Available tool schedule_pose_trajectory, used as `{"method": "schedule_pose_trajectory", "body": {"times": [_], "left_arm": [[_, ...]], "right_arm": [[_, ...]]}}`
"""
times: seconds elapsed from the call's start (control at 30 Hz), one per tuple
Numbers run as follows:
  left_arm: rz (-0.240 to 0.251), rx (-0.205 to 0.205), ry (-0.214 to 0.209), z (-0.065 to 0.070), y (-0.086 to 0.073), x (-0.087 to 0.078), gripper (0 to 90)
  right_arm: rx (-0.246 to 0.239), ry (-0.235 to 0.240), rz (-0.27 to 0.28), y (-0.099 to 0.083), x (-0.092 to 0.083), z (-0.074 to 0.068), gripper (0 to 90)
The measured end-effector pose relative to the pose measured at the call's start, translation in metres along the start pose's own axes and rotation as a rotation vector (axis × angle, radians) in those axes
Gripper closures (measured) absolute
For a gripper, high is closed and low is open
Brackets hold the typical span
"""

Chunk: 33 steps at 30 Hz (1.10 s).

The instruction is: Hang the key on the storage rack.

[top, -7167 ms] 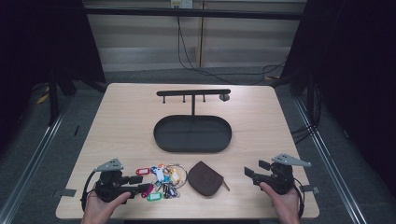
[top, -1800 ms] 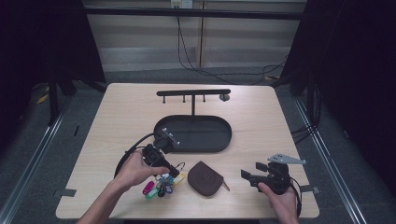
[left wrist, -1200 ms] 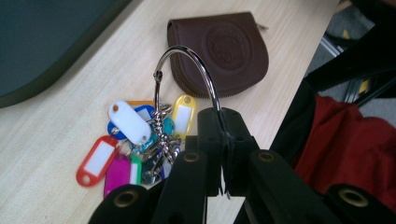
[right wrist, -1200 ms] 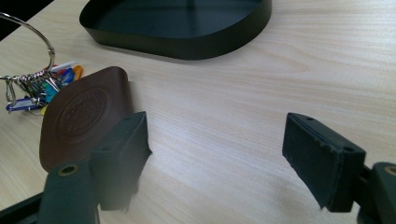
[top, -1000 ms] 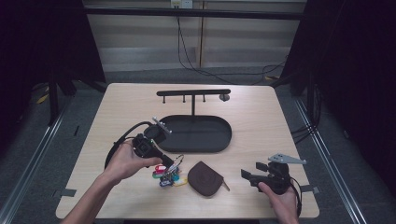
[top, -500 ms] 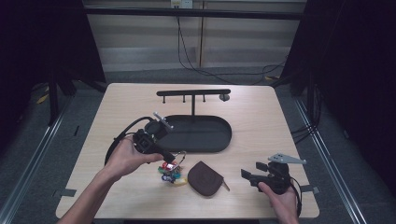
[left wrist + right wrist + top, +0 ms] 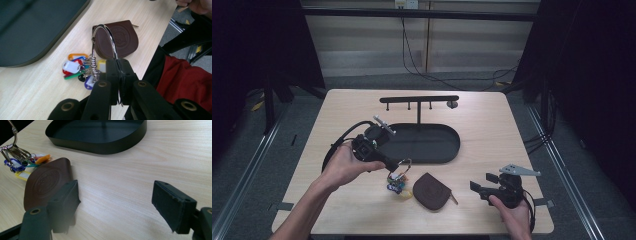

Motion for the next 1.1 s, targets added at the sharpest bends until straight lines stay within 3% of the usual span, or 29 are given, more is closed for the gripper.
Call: {"method": "schedule_pose_trajectory", "body": {"times": [0.27,0.63,0.87,1.1], "left_arm": [[0.023,0.008,0.020,-0.001,0.006,-0.014,88.4],[0.039,-0.044,0.034,-0.012,0.016,-0.025,88.4],[0.047,-0.040,0.037,-0.016,0.022,-0.033,88.5],[0.060,-0.065,0.040,-0.023,0.026,-0.036,88.5]], "right_arm": [[-0.002,0.001,-0.001,0.000,0.001,0.000,22.1],[-0.002,0.003,-0.004,0.000,0.000,0.000,22.0],[-0.003,0.001,-0.005,0.000,0.001,-0.001,22.0],[-0.004,0.001,-0.008,0.000,0.001,0.000,22.0]]}}
Point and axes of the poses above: each handheld gripper's, and its own axes: x roughly forward along the jaws, y roughly out of its top, z roughly to its right, the point moved 2 cm from there along x, roughly forward along the jaws, and after that the axes turned 15 degrees about y, right-handed, at the moved point
